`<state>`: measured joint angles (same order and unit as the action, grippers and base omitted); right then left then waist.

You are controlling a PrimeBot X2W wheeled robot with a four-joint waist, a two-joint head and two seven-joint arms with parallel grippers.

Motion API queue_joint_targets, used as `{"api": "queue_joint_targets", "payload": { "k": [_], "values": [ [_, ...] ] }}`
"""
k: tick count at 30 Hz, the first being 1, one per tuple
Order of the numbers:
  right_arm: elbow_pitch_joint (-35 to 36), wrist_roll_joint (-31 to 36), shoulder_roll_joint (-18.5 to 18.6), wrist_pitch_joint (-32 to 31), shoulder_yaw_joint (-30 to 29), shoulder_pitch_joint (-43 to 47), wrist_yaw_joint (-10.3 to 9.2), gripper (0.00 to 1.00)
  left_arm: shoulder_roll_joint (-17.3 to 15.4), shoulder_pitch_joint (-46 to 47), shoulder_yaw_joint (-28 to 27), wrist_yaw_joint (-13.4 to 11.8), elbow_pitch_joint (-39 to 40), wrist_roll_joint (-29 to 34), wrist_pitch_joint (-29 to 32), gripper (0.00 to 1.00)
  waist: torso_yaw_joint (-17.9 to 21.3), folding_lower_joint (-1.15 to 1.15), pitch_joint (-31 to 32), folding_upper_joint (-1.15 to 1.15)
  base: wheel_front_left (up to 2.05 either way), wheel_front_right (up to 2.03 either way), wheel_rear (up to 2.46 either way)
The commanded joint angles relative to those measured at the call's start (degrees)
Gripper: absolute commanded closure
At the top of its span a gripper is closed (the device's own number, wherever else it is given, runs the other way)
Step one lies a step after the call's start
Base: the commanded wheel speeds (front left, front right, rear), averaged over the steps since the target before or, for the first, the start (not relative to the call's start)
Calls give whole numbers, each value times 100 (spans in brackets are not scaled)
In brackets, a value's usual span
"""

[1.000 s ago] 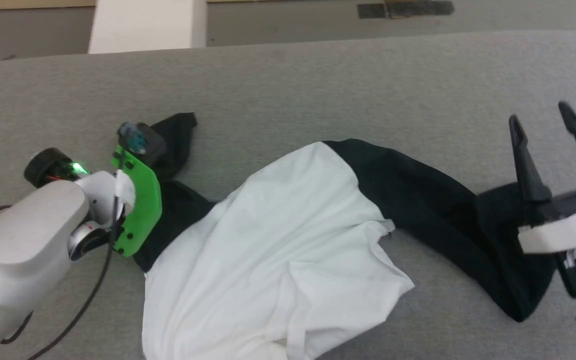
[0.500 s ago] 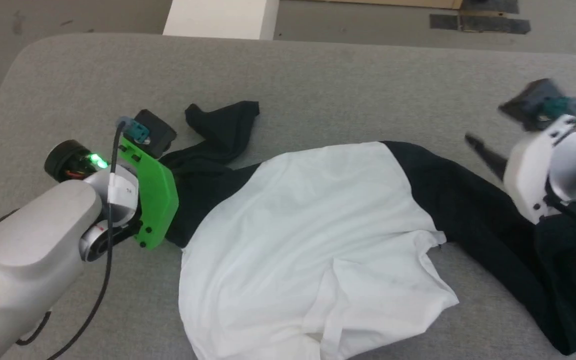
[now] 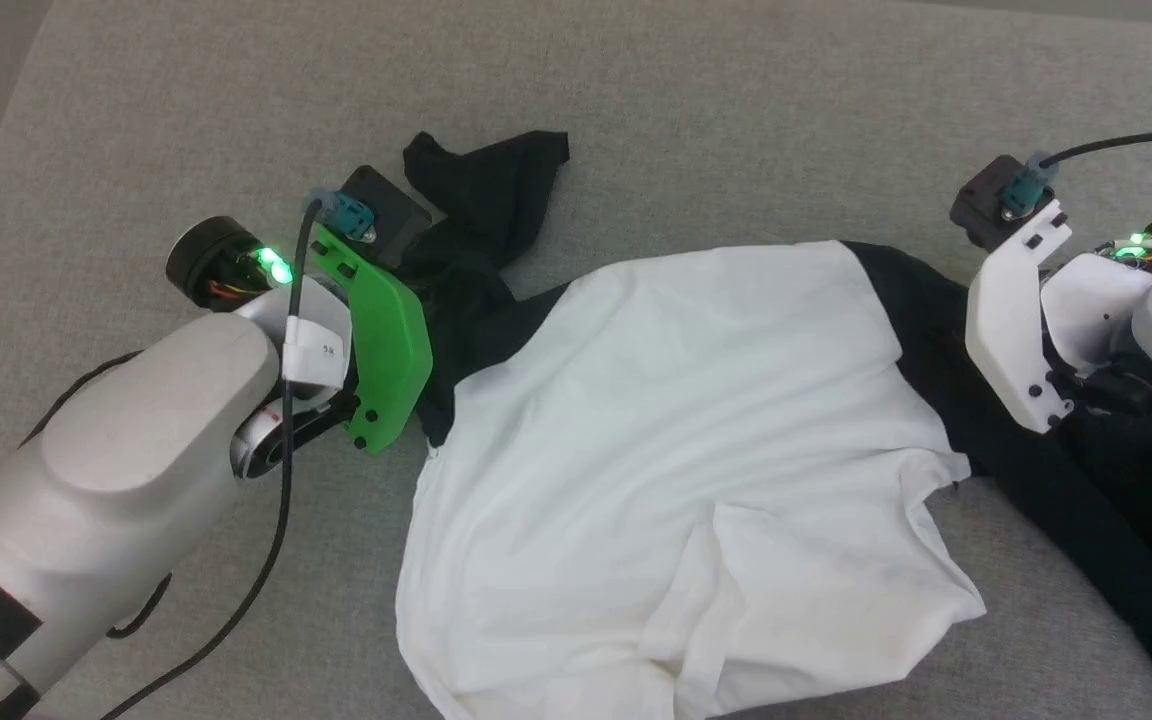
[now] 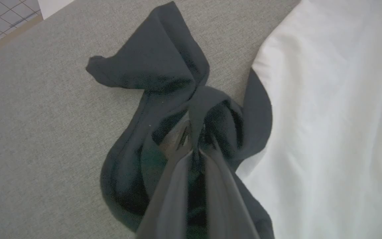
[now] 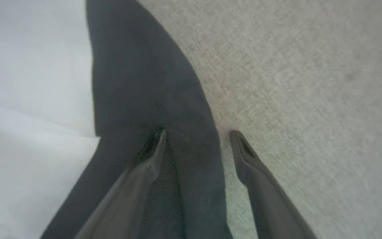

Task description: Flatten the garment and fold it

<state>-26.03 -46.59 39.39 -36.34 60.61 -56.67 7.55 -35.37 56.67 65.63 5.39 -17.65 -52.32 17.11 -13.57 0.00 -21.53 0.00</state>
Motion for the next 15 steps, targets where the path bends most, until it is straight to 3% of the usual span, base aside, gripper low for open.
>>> {"api": "queue_joint_targets", "payload": {
  "k": [1, 3, 4, 5, 6, 11, 15],
  "values": [
    [-139, -86, -71, -35, 252, 54, -6, 0, 39, 86, -10, 25, -62, 16, -55, 100, -123, 0, -187, 0, 0, 0, 0],
    [-215, -183, -85, -72, 596, 78, -6, 0, 55, 102, -1, 50, -150, 8, -92, 100, -97, 0, -189, 0, 0, 0, 0],
    [-231, -252, -89, -57, 714, 76, -6, 22, 54, 98, 3, 61, -196, -1, -111, 100, -74, 0, -172, 0, 0, 0, 0],
    [-243, -313, -98, 31, 818, 51, -6, 78, 50, 77, 1, 74, -264, -27, -150, 100, -31, 0, -133, 0, 0, 0, 0],
    [-246, -339, -108, 168, 872, 21, -6, 100, 52, 43, -2, 86, -326, -65, -182, 100, 5, 0, -90, 0, 0, 0, 0],
    [-303, -349, -192, 1319, 1005, -192, -6, 100, 25, -181, 40, 155, -739, -263, -387, 100, 264, 0, 348, 0, 0, 0, 0],
    [-148, -28, -11, 2406, 1083, -354, -6, 100, -79, -186, -29, 186, -876, -306, -806, 100, 429, 0, 740, 0, 0, 0, 0]
  ]
}}
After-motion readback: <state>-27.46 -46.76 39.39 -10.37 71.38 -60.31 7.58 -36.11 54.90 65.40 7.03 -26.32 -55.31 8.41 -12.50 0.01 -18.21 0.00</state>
